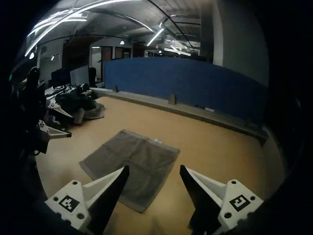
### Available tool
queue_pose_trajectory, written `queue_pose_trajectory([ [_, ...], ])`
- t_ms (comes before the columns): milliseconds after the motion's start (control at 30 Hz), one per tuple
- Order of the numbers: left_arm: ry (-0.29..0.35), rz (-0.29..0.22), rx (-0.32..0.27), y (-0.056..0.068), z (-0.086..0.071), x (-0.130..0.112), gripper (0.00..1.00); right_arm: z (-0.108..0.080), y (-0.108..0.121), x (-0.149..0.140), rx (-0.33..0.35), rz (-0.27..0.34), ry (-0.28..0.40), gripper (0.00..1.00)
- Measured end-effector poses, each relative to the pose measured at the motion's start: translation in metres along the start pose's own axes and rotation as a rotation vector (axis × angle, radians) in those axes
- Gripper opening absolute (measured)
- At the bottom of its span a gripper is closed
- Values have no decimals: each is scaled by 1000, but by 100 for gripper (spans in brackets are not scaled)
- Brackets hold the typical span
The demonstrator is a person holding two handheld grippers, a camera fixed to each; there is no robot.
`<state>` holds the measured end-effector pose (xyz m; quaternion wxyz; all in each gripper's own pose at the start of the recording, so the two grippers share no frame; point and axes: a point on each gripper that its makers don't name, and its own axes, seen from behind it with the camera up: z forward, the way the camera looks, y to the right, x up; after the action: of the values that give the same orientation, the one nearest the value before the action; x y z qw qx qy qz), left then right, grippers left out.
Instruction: Fold towel
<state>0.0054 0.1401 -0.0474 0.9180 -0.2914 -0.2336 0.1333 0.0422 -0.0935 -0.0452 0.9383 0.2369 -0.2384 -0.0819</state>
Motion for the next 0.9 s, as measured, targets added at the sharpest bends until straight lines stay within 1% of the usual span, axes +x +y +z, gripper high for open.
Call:
queue_pose_trajectory([
  [200, -54, -9, -18, 9, 19, -35, 96, 14, -12, -31, 24, -16, -29, 100],
  [433, -109, -8, -40, 17, 35, -68, 96, 30, -21, -66, 40, -25, -85, 100],
  [600, -158, -3, -71, 26, 39, -84, 96, 38, -26, -91, 50, -23, -149, 100],
  [700, -188, -9, -92, 33, 40, -93, 96, 41, -27, -105, 58, -31, -192, 100],
  [767, -202, -4, -100, 35, 42, -96, 96, 42, -29, -113, 65, -39, -217, 100],
  [900, -224, 9, -116, 40, 42, -101, 96, 43, -30, -123, 75, -41, -245, 100],
])
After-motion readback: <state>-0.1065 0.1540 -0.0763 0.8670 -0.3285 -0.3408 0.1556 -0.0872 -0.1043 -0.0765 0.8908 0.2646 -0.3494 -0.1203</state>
